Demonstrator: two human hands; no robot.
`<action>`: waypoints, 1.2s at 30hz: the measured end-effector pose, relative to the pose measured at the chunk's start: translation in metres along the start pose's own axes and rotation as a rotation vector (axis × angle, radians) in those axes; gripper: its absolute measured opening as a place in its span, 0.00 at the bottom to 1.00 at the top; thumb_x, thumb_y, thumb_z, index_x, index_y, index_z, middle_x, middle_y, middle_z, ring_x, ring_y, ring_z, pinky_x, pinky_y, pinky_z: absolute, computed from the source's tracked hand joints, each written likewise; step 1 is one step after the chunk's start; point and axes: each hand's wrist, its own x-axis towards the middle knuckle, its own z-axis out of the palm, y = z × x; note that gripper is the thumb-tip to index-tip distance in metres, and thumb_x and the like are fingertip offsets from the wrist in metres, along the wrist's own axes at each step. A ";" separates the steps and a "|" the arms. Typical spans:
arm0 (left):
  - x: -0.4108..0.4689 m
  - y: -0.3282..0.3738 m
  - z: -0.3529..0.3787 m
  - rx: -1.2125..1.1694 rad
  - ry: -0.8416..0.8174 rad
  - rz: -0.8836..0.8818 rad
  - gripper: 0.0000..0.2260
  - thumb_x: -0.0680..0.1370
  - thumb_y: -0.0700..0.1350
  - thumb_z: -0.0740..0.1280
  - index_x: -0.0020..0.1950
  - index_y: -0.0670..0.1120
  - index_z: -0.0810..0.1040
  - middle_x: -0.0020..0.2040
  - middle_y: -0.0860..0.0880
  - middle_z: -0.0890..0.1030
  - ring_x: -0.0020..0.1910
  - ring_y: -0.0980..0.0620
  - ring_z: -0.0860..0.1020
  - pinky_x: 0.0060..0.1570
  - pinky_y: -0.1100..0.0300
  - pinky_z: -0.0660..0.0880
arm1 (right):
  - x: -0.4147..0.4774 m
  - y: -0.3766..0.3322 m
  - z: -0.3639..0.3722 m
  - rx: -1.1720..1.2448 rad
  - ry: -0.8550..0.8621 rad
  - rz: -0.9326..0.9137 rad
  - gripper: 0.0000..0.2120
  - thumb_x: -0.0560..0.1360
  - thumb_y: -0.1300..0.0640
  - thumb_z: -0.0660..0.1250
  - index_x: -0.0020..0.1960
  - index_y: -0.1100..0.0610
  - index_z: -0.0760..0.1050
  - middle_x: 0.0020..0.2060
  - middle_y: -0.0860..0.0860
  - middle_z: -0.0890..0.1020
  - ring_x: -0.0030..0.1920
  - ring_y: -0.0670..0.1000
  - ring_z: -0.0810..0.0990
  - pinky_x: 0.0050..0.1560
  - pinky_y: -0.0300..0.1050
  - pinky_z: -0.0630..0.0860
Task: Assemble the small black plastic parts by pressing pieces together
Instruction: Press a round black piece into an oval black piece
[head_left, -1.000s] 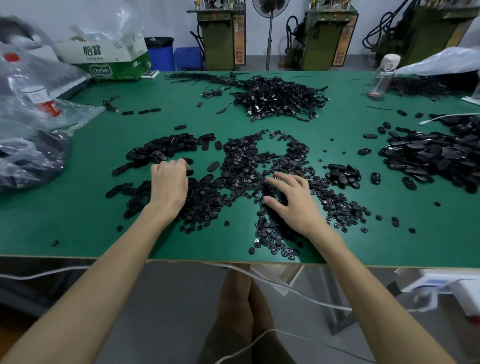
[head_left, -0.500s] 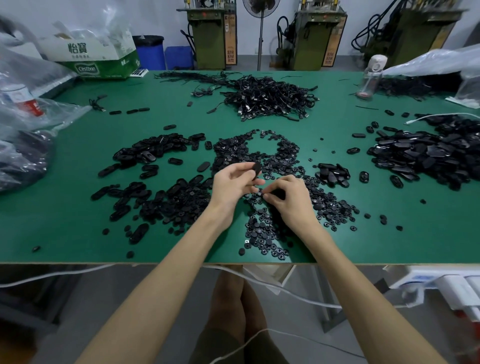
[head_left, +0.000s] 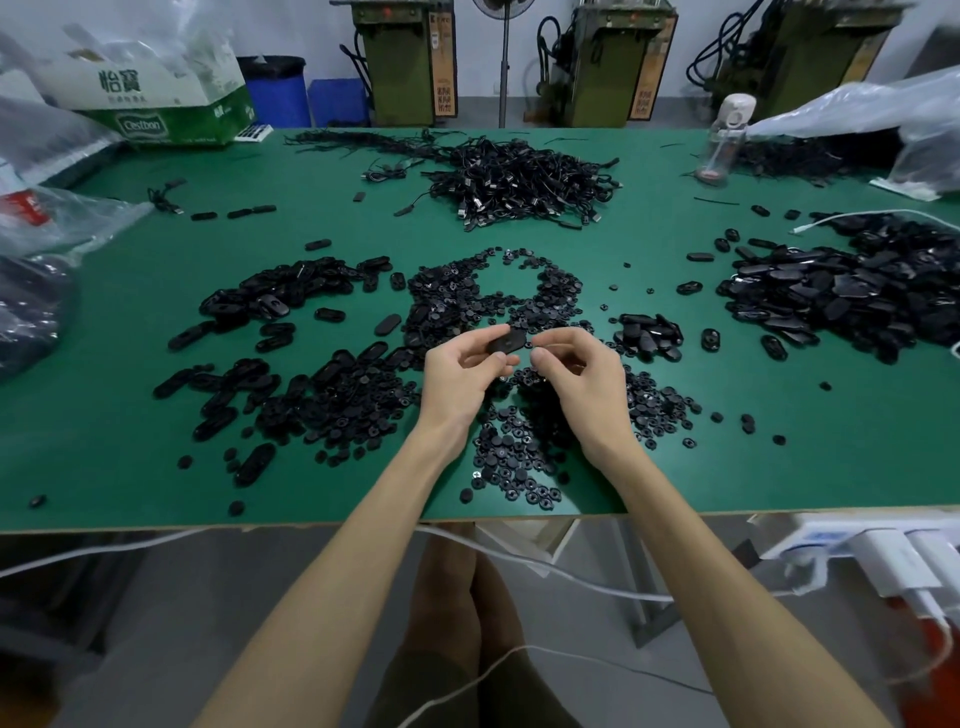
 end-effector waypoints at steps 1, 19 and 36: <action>0.000 -0.001 0.000 0.000 -0.002 0.001 0.15 0.79 0.30 0.68 0.64 0.41 0.82 0.49 0.45 0.87 0.46 0.52 0.87 0.47 0.65 0.80 | 0.000 0.000 0.000 0.025 -0.001 0.005 0.04 0.79 0.58 0.72 0.53 0.51 0.83 0.43 0.46 0.86 0.45 0.43 0.83 0.49 0.35 0.77; 0.005 -0.010 -0.001 -0.029 0.002 0.031 0.14 0.79 0.30 0.70 0.64 0.38 0.82 0.48 0.47 0.88 0.49 0.47 0.87 0.49 0.60 0.82 | 0.000 0.002 -0.002 0.147 -0.077 0.032 0.10 0.77 0.62 0.73 0.55 0.50 0.86 0.42 0.45 0.87 0.45 0.45 0.84 0.50 0.39 0.80; 0.004 -0.007 -0.002 0.021 -0.008 0.027 0.14 0.78 0.30 0.70 0.63 0.39 0.83 0.42 0.55 0.87 0.44 0.53 0.86 0.48 0.61 0.82 | 0.001 0.004 -0.001 0.159 -0.092 0.010 0.08 0.74 0.57 0.79 0.51 0.54 0.84 0.42 0.50 0.86 0.45 0.50 0.84 0.51 0.44 0.81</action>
